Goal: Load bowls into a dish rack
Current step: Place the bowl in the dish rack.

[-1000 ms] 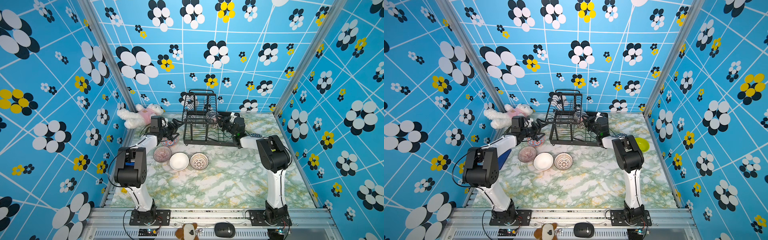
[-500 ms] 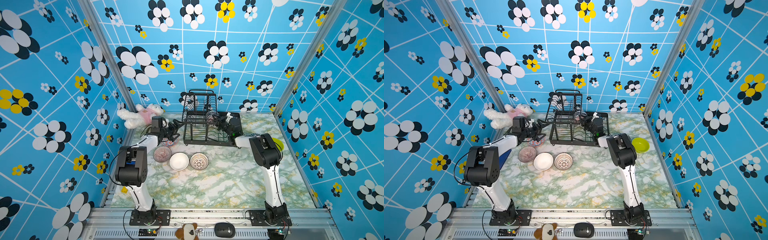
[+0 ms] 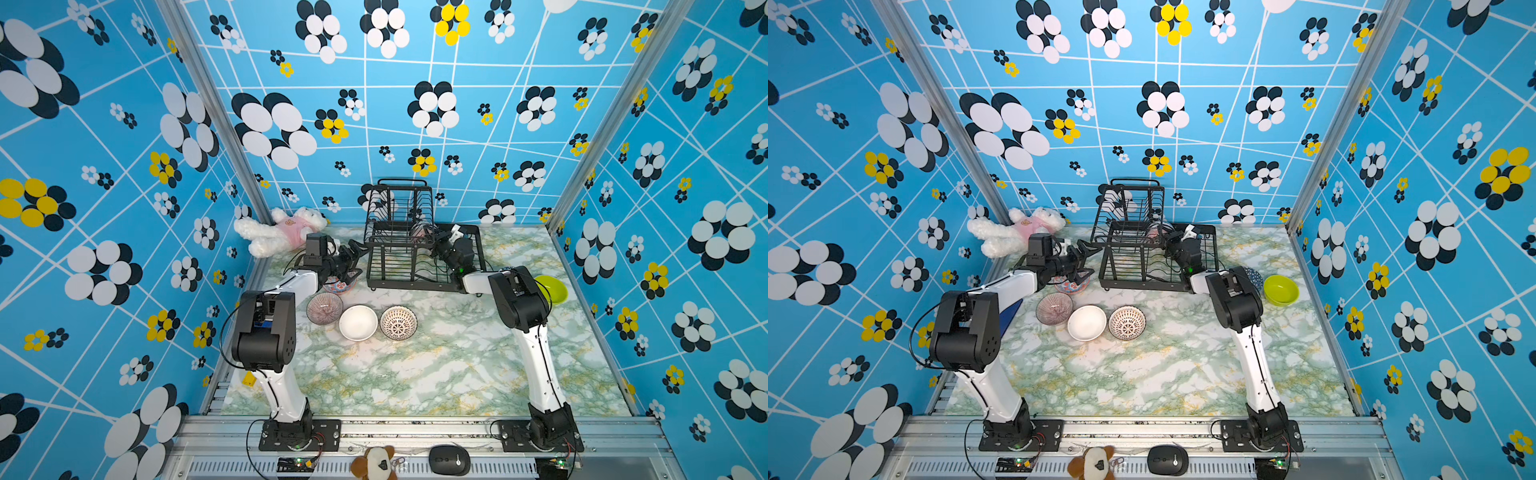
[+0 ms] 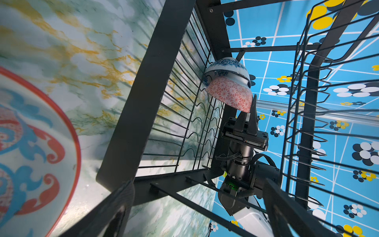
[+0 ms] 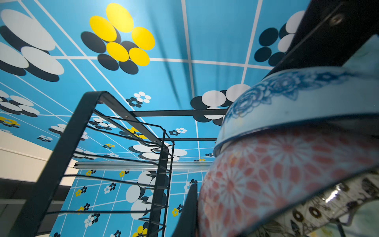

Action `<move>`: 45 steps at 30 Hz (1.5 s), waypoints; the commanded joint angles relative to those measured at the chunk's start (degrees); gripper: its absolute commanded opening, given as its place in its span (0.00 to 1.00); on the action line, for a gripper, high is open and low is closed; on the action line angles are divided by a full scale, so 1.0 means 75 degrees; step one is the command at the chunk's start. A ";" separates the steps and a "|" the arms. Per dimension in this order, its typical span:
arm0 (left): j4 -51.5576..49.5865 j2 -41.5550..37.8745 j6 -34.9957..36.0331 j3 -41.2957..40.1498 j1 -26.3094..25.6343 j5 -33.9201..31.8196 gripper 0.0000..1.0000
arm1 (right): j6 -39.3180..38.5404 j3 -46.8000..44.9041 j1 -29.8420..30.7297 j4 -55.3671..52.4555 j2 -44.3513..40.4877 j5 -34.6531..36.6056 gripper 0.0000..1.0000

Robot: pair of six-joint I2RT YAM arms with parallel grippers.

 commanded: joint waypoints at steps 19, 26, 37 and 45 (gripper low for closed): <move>0.0101 0.0168 -0.0113 0.0065 -0.0130 0.0191 0.99 | -0.0178 -0.0441 0.0469 0.1790 0.0346 0.2005 0.00; 0.0138 0.0171 -0.0140 0.0072 -0.0142 0.0204 0.99 | -0.0232 -0.0736 0.0473 0.1387 0.0182 0.2203 0.00; 0.0163 0.0286 -0.0162 0.0078 -0.0141 0.0213 0.99 | -0.0447 -0.0417 0.0541 -0.0953 -0.0240 0.1956 0.00; 0.0168 0.0310 -0.0168 0.0084 -0.0142 0.0226 0.99 | -0.0041 -0.0191 0.0554 -0.1303 -0.0151 0.1872 0.02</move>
